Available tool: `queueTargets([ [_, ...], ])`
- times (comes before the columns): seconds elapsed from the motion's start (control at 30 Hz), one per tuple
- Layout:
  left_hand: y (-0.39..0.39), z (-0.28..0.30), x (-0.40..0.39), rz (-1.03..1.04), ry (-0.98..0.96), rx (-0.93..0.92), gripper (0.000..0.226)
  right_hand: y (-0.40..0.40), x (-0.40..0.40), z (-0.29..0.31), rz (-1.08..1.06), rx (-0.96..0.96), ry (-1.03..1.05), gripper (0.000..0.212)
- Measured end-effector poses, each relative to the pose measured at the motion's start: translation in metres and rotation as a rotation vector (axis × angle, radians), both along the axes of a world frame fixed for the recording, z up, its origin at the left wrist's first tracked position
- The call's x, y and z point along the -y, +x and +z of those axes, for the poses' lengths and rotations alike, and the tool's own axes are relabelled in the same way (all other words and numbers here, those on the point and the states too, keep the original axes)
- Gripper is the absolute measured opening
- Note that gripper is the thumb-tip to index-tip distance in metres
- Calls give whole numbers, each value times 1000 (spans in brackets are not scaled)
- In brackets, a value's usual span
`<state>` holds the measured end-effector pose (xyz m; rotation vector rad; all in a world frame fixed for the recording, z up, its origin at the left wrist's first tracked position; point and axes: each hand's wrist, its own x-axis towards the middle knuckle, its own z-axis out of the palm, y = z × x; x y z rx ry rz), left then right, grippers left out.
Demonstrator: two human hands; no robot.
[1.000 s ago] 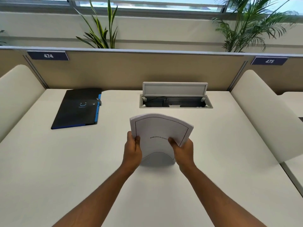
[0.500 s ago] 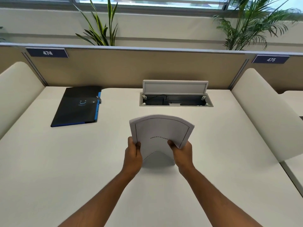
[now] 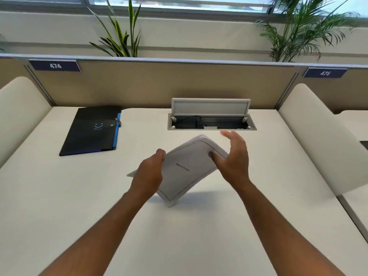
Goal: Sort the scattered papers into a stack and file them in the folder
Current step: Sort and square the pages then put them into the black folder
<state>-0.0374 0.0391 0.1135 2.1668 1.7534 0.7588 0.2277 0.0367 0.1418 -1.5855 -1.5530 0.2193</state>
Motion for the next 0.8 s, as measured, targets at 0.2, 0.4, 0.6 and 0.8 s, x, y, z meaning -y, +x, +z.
queueTargets([
  [0.2, 11, 7, -4, -48, 114, -219, 43, 7, -6, 2, 277, -120, -295, 26],
  [0.4, -8, -12, 6, 244, 271, 279, 51, 17, 15, -23, 232, -519, -335, 19],
  [0.6, -37, -21, 4, 229, -415, 1038, 49, 30, 23, -33, 188, -736, -370, 18],
  [0.8, -2, -9, 18, 221, -193, 975, 17, 14, 23, -43, 14, -839, -216, 18],
])
